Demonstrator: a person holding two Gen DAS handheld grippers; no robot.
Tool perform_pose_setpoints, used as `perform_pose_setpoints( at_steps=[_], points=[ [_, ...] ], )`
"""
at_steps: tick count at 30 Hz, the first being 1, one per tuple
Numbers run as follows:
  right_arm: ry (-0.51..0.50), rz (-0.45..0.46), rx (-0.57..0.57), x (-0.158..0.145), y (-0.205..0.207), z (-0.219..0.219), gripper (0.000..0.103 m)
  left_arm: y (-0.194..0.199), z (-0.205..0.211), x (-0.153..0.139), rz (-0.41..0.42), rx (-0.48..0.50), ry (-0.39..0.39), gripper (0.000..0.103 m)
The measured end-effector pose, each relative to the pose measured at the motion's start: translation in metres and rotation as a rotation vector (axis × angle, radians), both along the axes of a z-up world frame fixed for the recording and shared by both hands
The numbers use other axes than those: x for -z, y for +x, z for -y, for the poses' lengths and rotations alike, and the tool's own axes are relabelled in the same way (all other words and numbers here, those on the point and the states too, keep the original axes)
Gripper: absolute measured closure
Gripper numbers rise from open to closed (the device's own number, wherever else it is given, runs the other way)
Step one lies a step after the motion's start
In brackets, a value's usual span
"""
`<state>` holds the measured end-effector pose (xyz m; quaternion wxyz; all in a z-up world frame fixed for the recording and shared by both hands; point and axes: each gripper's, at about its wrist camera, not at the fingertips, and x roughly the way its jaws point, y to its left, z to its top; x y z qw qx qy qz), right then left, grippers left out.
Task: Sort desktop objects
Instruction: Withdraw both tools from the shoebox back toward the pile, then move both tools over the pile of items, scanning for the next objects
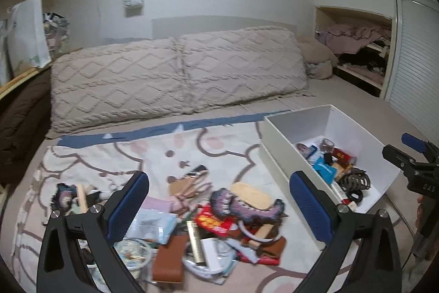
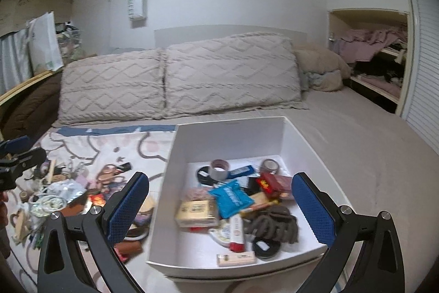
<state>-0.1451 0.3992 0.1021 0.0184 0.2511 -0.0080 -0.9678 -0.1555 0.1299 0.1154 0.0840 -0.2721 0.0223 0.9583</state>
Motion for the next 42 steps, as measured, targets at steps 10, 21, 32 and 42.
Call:
perform_pose_setpoints(
  at_steps=[10, 21, 32, 42],
  points=[
    [0.030, -0.021, -0.055, -0.003, 0.002, 0.030, 0.000, 0.022, 0.057, -0.003, -0.042, -0.088, 0.008, 0.000],
    [0.069, -0.035, -0.169, 0.000, 0.002, 0.079, 0.000, 0.038, 0.109, 0.009, -0.044, -0.147, 0.049, 0.000],
    [0.114, -0.045, -0.244, 0.003, 0.005, 0.118, 0.000, 0.056, 0.142, 0.005, -0.086, -0.187, 0.044, 0.000],
    [0.120, -0.022, -0.305, 0.015, 0.001, 0.141, 0.000, 0.053, 0.159, 0.023, -0.045, -0.232, 0.034, 0.000]
  ],
)
